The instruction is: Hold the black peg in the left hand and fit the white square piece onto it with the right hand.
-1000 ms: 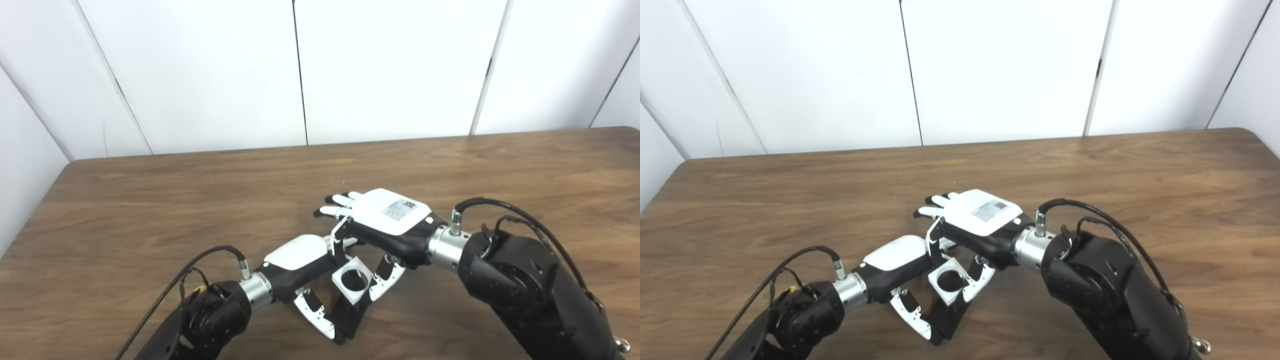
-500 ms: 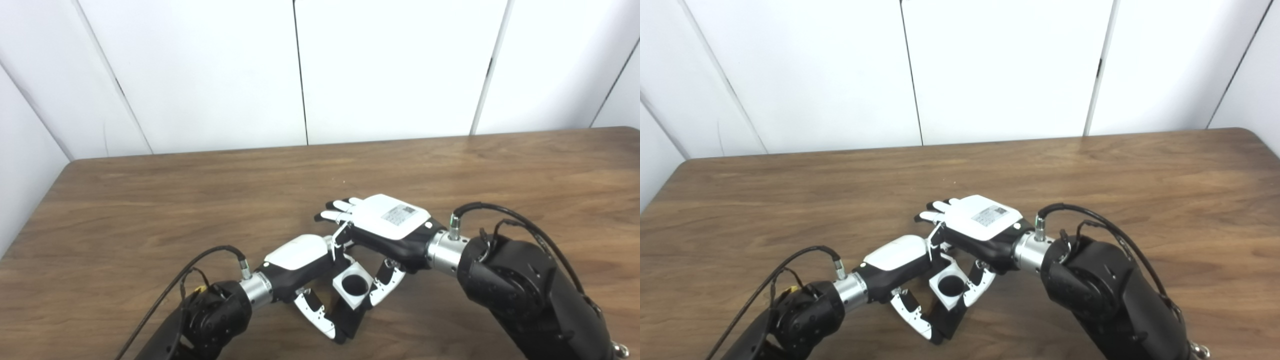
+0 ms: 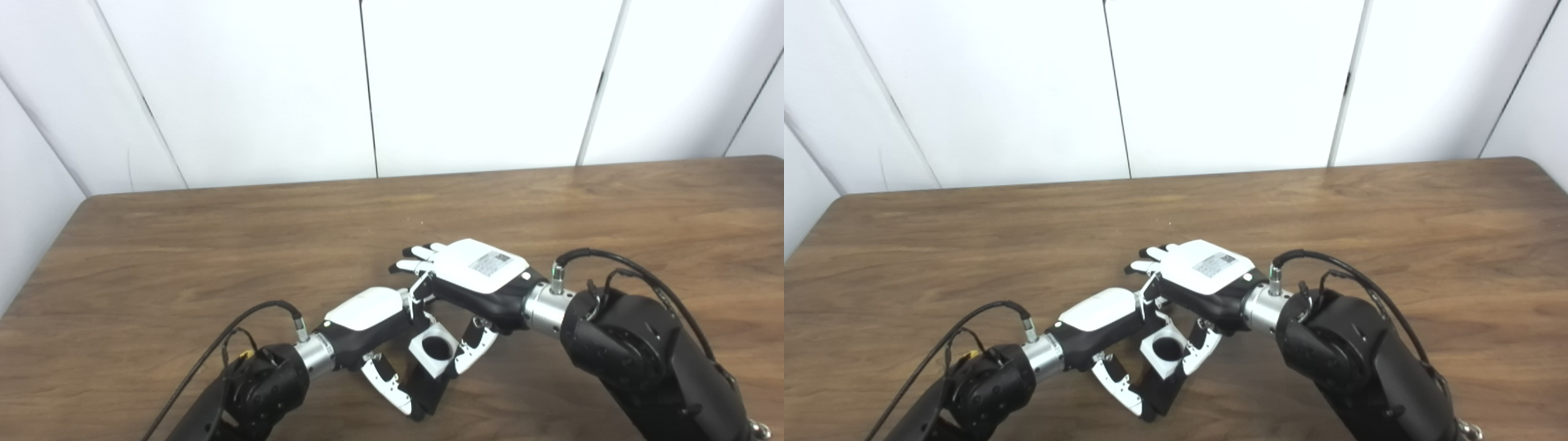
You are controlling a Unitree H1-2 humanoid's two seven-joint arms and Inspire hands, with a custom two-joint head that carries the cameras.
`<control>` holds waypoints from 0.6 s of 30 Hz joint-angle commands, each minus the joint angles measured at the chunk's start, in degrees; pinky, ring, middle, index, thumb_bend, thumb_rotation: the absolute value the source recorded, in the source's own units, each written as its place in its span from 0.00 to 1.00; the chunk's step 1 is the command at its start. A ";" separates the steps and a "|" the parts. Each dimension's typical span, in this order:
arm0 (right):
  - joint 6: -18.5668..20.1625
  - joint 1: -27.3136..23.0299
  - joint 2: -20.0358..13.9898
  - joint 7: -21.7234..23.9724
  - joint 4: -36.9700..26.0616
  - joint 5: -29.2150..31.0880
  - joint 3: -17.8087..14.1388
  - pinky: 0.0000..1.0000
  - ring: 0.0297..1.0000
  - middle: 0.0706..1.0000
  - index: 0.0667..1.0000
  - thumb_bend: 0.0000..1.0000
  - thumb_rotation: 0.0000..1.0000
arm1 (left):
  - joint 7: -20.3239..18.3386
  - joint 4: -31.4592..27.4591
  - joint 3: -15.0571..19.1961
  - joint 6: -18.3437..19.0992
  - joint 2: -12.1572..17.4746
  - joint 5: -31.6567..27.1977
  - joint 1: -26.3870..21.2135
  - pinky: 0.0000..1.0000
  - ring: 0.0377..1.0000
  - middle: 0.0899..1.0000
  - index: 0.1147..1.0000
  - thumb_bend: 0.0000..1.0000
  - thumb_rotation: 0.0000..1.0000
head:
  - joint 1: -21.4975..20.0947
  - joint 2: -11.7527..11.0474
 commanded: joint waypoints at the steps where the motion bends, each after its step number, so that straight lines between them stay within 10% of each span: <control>1: -1.12 -1.81 0.35 -2.00 0.35 0.06 -1.08 1.00 1.00 0.94 0.46 0.52 0.14 | -0.86 0.05 -0.55 0.83 0.58 2.57 -0.80 1.00 1.00 1.00 0.51 0.93 0.28 | 0.08 0.10; 18: -1.94 -2.37 1.69 -2.82 1.88 -0.36 -0.25 1.00 1.00 0.95 0.46 0.52 0.14 | -0.84 0.72 -0.76 1.03 0.27 2.68 -1.22 1.00 1.00 1.00 0.52 0.92 0.28 | -0.10 0.17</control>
